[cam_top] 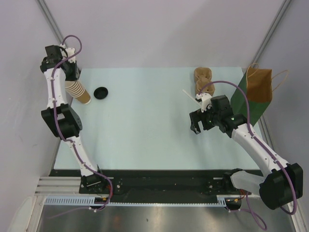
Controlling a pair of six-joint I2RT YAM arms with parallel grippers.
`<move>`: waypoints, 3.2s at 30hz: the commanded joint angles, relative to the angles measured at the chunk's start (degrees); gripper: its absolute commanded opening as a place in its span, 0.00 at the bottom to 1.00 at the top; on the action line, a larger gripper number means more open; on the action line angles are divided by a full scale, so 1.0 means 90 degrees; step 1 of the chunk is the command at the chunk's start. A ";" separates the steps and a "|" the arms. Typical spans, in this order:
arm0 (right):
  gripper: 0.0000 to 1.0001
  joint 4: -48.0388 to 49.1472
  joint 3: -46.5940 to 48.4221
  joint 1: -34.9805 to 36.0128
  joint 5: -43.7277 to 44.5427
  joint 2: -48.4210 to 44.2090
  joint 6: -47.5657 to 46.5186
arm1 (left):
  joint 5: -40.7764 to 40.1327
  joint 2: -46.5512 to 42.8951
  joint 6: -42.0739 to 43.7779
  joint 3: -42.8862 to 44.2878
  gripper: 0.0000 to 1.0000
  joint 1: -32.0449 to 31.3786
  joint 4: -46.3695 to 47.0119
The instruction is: Pack the takeout coffee
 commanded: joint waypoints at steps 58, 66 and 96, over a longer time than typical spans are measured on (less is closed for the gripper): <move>1.00 0.2984 0.1872 0.1094 -0.2977 0.3027 0.3854 | -0.0921 -0.6680 0.0363 -0.7284 0.00 -0.4092 0.1016; 0.97 0.4156 0.3042 0.1797 -0.2636 0.4315 0.5164 | -0.0638 -0.6895 0.0246 -0.7362 0.00 -0.4111 0.0880; 0.95 0.4361 0.4744 0.2726 -0.3075 0.6358 0.6425 | -0.0550 -0.7100 0.0031 -0.7704 0.00 -0.4463 0.1075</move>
